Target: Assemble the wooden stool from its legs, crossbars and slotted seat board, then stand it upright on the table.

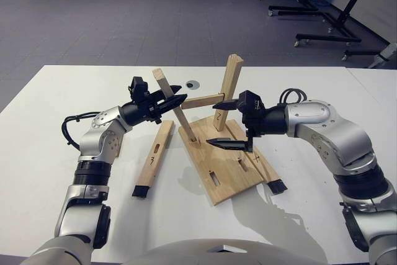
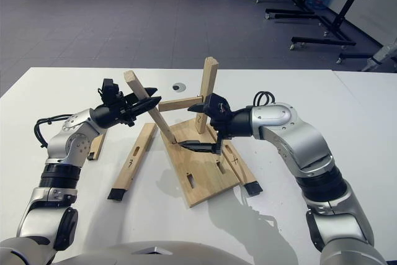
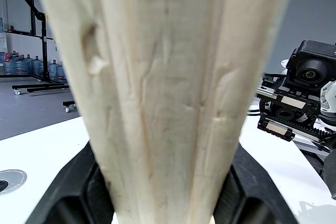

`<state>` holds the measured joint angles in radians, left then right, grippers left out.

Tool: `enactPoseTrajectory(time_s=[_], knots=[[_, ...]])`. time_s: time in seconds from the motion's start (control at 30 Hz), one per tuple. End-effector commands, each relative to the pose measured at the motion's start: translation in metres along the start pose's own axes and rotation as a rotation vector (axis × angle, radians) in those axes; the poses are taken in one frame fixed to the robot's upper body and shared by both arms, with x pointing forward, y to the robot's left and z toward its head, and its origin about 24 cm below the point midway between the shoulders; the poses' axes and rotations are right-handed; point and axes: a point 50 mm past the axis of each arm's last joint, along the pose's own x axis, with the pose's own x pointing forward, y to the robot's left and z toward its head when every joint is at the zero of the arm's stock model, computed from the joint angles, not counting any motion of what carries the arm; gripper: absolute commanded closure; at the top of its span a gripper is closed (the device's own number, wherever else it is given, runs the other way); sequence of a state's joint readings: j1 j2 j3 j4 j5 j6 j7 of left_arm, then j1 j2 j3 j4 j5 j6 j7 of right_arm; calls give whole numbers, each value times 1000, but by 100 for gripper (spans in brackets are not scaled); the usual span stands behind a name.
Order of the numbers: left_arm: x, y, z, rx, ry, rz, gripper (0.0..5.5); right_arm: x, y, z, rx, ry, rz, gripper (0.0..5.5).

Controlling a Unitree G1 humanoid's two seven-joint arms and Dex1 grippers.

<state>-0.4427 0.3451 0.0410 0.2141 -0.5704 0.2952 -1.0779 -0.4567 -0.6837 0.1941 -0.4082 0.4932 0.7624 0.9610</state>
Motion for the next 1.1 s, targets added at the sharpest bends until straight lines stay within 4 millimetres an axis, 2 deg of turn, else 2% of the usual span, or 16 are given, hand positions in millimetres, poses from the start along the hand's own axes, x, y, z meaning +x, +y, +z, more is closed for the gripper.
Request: enactPoseTrajectory(time_s=[0.03, 0.57, 1.1], knots=[[1, 2, -4, -19, 42, 7, 346, 0, 1, 7, -9, -21, -1, 14], [7, 5, -1, -28, 117, -37, 346, 3, 2, 12, 4, -56, -10, 14], [20, 9, 29, 48, 119, -35, 346, 4, 2, 11, 9, -54, -12, 14]])
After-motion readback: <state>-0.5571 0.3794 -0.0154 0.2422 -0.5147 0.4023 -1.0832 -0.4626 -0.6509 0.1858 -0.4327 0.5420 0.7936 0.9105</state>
